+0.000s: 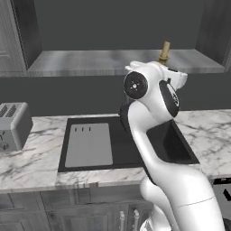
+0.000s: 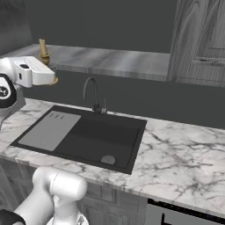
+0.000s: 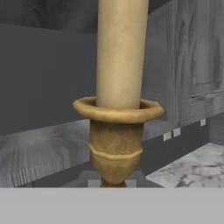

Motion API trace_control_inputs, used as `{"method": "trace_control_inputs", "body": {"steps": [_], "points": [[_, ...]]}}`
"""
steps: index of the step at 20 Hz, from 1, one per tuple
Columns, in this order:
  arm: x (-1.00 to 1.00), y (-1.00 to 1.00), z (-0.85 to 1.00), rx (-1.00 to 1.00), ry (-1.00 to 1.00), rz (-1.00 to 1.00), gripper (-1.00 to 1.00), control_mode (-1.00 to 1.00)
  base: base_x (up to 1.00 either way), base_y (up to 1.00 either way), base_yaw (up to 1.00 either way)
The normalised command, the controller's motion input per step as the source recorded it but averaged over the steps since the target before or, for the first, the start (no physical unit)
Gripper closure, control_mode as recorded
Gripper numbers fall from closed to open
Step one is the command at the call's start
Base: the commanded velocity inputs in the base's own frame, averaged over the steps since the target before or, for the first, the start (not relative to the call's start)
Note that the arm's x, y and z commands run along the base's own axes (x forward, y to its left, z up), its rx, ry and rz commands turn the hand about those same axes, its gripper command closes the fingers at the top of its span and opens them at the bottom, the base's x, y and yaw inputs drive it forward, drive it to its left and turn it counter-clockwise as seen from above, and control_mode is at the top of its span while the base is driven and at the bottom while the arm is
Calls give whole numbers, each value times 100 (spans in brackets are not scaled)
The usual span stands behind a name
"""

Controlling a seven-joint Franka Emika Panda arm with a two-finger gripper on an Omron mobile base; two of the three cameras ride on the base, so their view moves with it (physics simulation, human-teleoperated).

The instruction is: Get the candle and the beer from the cabinet and move them to the dining counter.

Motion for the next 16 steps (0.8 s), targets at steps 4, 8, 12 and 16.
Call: {"method": "trace_control_inputs", "body": {"steps": [4, 8, 12, 16], "points": [[-41, -17, -29, -2, 0, -14, 100, -100, 0, 0, 0], [-25, -12, -40, -3, 0, -9, 100, -100, 0, 0, 0], [-5, 0, -3, -2, 3, -1, 100, -100, 0, 0, 0], [0, 0, 0, 0, 0, 0, 100, -100, 0, 0, 0]]}}
